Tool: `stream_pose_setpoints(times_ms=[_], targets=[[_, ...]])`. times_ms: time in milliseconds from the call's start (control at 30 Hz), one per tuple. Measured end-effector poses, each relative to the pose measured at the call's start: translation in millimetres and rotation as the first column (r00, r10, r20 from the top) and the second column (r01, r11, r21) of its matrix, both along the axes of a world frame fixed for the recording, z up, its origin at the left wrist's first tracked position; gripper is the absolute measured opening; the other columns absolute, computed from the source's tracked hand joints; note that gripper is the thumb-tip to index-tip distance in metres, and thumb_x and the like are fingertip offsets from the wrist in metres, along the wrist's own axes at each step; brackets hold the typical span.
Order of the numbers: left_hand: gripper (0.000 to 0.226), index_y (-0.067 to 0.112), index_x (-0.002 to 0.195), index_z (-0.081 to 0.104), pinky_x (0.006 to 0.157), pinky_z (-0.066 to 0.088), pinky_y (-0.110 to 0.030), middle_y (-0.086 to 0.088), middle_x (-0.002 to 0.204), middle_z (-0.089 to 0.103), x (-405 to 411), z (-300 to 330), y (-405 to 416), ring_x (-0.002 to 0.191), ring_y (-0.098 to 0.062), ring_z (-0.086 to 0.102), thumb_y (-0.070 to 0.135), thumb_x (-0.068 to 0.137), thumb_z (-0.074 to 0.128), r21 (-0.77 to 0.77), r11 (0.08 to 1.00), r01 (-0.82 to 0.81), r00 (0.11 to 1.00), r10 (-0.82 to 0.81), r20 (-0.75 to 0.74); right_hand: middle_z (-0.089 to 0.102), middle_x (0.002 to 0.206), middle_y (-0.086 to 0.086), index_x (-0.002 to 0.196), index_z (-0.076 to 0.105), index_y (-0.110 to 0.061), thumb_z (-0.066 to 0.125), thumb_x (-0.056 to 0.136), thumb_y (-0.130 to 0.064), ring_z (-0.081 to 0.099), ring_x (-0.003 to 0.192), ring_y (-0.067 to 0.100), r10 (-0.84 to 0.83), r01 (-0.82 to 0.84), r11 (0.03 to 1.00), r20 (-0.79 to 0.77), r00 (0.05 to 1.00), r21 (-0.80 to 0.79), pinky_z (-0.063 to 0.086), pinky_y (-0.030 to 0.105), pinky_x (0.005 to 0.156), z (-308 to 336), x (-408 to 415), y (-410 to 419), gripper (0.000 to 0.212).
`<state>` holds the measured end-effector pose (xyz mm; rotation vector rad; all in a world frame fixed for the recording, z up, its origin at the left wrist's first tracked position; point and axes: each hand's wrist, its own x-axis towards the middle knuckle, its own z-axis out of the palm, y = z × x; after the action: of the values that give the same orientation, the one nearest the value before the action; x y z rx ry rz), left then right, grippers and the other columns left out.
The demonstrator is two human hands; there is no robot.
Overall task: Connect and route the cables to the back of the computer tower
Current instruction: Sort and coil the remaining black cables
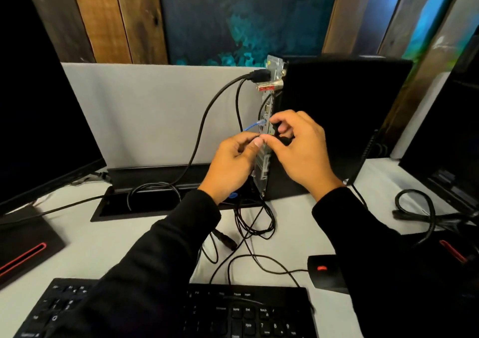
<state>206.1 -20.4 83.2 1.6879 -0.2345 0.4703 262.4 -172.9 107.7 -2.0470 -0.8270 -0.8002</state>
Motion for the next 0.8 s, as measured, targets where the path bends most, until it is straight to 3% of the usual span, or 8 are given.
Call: stream_pose_setpoints(times_ms=[100,233,367,467,533,633,700,800], targets=[[0.023,0.007,0.116,0.071,0.062,0.045,-0.008,0.021,0.073,0.070,10.6,-1.6,6.0,0.067,0.006,0.063,0.013,0.106,0.052,-0.092,0.989,-0.119,0.993,0.120,0.004,0.054,0.109,-0.002,0.117,0.068,-0.021,0.083,0.083,-0.033,0.053,0.091,0.005,-0.036,0.035,0.998,0.020,0.999,0.048,0.042,0.008,0.075,8.3,2.1,-4.1,0.039],[0.021,0.026,0.092,0.076,0.054,0.040,-0.025,0.007,0.059,0.059,30.4,-12.9,12.4,0.054,-0.005,0.047,0.032,0.103,0.059,0.011,0.955,-0.296,0.955,0.296,-0.023,0.051,0.121,0.008,0.124,0.066,-0.016,0.075,0.087,-0.033,0.054,0.112,0.021,-0.132,0.115,0.986,0.143,0.981,0.124,0.049,0.030,0.095,28.6,6.5,-0.8,0.041],[0.026,0.019,0.081,0.073,0.057,0.041,-0.025,0.005,0.058,0.060,41.7,-17.6,11.5,0.053,-0.010,0.053,0.024,0.102,0.058,0.032,0.928,-0.372,0.927,0.373,-0.043,0.051,0.137,0.016,0.133,0.064,-0.015,0.068,0.092,-0.029,0.047,0.127,0.033,-0.198,0.170,0.978,0.291,0.936,0.117,0.042,0.044,0.107,46.9,13.4,13.4,0.043],[0.022,0.014,0.087,0.072,0.064,0.053,-0.025,-0.002,0.071,0.071,44.1,-13.4,11.6,0.060,-0.008,0.066,0.015,0.102,0.056,0.051,0.927,-0.371,0.925,0.374,-0.070,0.045,0.153,0.012,0.140,0.061,-0.021,0.059,0.097,-0.030,0.036,0.145,0.033,-0.251,0.236,0.968,0.287,0.925,0.087,0.031,0.054,0.113,46.5,21.5,22.9,0.044],[0.019,0.016,0.097,0.074,0.069,0.054,-0.026,0.007,0.071,0.070,46.0,-9.2,15.1,0.061,-0.007,0.063,0.012,0.098,0.056,0.088,0.916,-0.392,0.918,0.396,-0.031,0.043,0.157,0.009,0.139,0.061,-0.022,0.056,0.099,-0.029,0.030,0.150,0.032,-0.258,0.248,0.966,0.275,0.926,0.069,0.025,0.056,0.116,43.7,25.9,25.6,0.041],[0.014,0.014,0.103,0.077,0.056,0.037,-0.012,0.019,0.052,0.055,43.9,3.7,17.3,0.048,0.000,0.047,0.018,0.097,0.065,0.136,0.905,-0.402,0.916,0.399,0.051,0.045,0.155,0.007,0.133,0.065,-0.023,0.056,0.101,-0.030,0.030,0.149,0.030,-0.256,0.246,0.967,0.281,0.925,0.071,0.026,0.057,0.113,43.9,29.3,23.8,0.035],[0.015,0.018,0.103,0.079,0.051,0.031,-0.013,0.024,0.051,0.053,43.4,12.9,18.0,0.047,-0.001,0.043,0.026,0.098,0.067,0.171,0.893,-0.417,0.908,0.400,0.127,0.047,0.153,0.005,0.130,0.066,-0.024,0.057,0.100,-0.031,0.032,0.148,0.029,-0.258,0.246,0.966,0.293,0.921,0.078,0.028,0.059,0.111,44.9,31.0,22.4,0.032],[0.020,0.022,0.104,0.079,0.058,0.046,-0.021,0.020,0.066,0.067,49.3,21.3,19.1,0.056,-0.004,0.055,0.031,0.101,0.062,0.205,0.876,-0.438,0.897,0.411,0.163,0.047,0.153,0.004,0.129,0.067,-0.025,0.058,0.100,-0.032,0.033,0.148,0.028,-0.262,0.253,0.965,0.301,0.917,0.070,0.029,0.059,0.109,43.9,32.5,21.3,0.031]])
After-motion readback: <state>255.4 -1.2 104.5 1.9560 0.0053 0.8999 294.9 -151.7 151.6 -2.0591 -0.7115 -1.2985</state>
